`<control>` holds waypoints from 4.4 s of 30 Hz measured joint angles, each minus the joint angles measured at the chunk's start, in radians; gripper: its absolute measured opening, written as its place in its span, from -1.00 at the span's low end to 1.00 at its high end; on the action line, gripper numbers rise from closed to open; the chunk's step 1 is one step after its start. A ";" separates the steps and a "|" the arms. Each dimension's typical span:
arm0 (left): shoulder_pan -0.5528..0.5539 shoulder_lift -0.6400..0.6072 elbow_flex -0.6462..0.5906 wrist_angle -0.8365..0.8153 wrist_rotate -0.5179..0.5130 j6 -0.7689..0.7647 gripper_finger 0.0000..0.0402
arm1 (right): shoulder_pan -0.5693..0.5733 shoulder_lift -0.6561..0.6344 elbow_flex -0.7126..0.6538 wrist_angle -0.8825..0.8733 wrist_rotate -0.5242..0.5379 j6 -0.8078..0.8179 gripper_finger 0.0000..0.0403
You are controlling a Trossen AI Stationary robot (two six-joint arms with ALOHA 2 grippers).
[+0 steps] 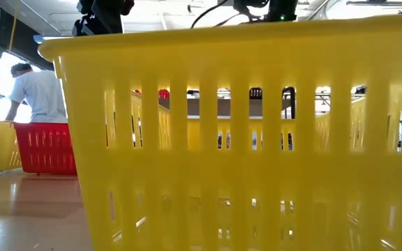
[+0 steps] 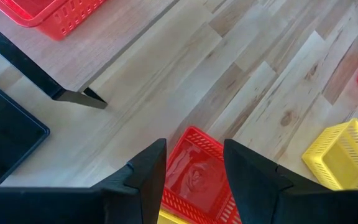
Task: Stack baskets on shelf by color
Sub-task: Put the middle right black bin on the shelf, then put the middle left yellow bin on the shelf
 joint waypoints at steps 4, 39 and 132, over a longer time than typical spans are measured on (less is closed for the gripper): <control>0.000 0.000 0.000 0.000 0.000 0.000 -0.26 | 0.000 0.000 0.000 0.048 -0.052 0.066 -0.71; -0.040 0.000 0.000 -0.075 -0.002 0.001 -0.26 | 0.000 0.000 0.000 0.110 -0.021 0.239 -0.80; -0.827 0.025 -0.564 -0.053 -0.031 -1.545 -0.28 | 0.037 -0.001 0.283 -0.072 -0.079 0.279 -0.29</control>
